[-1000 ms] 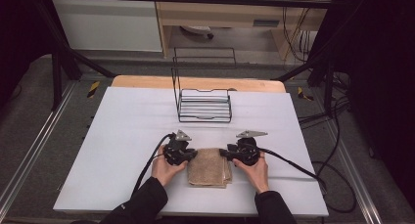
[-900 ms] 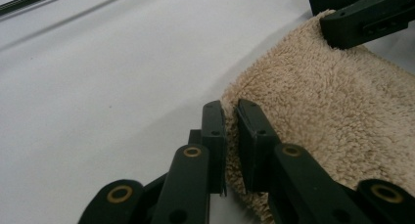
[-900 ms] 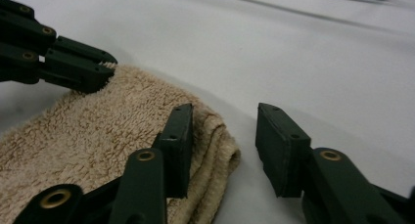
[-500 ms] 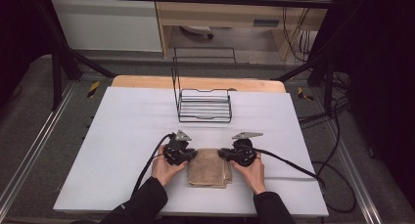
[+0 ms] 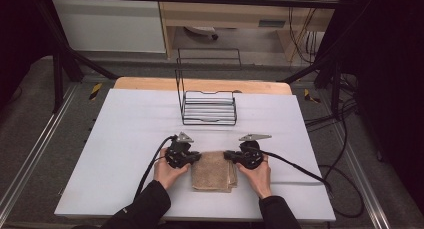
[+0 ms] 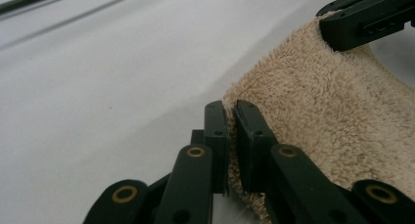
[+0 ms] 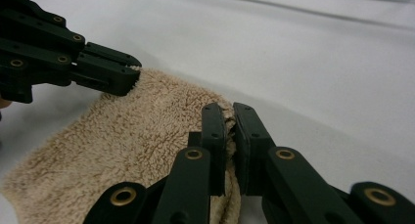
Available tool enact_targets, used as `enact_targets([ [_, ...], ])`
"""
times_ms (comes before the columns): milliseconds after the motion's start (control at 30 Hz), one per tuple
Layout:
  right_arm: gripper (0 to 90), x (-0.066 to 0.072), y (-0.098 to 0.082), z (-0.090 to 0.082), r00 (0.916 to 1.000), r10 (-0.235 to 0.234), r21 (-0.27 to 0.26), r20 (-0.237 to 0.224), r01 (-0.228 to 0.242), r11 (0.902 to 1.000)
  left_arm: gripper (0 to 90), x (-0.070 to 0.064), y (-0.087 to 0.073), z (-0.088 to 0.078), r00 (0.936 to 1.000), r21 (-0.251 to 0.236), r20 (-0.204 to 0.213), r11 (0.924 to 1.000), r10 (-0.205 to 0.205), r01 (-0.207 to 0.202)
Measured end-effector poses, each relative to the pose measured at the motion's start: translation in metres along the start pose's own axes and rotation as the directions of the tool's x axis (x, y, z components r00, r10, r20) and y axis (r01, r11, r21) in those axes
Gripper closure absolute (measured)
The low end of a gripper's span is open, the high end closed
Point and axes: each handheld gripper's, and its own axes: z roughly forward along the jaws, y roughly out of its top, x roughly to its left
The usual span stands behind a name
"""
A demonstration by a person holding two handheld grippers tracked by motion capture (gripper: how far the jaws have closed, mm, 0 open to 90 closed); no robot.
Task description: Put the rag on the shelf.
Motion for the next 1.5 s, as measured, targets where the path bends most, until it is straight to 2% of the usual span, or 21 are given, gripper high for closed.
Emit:
enact_targets([
  [167, 84.5, 0.003, 0.002, -0.009, 0.9998, -0.008, -0.042, -0.018, 0.007, 0.9991, 84.0, 0.000, 0.003, -0.009, 0.9998, -0.040, 0.019, 0.9992, -0.003, 0.003],
  [533, 84.4, 0.007, 0.006, -0.027, 0.9991, -0.022, -0.109, -0.035, 0.018, 0.9939, 84.4, -0.007, 0.011, -0.029, 0.9987, -0.112, 0.041, 0.9933, 0.031, -0.027],
  [733, 84.4, 0.008, 0.008, -0.034, 0.9987, -0.035, -0.133, -0.038, 0.029, 0.9906, 84.5, -0.011, 0.014, -0.035, 0.9981, -0.127, 0.038, 0.9910, 0.048, -0.043],
  [900, 84.4, 0.013, 0.011, -0.040, 0.9974, -0.069, -0.155, -0.020, 0.065, 0.9858, 84.7, -0.014, 0.016, -0.040, 0.9979, -0.142, 0.034, 0.9886, 0.055, -0.050],
  [1500, 84.2, 0.022, 0.019, -0.057, 0.9945, -0.105, -0.215, -0.004, 0.101, 0.9713, 84.8, -0.022, 0.024, -0.057, 0.9960, -0.197, 0.035, 0.9775, 0.082, -0.074],
])
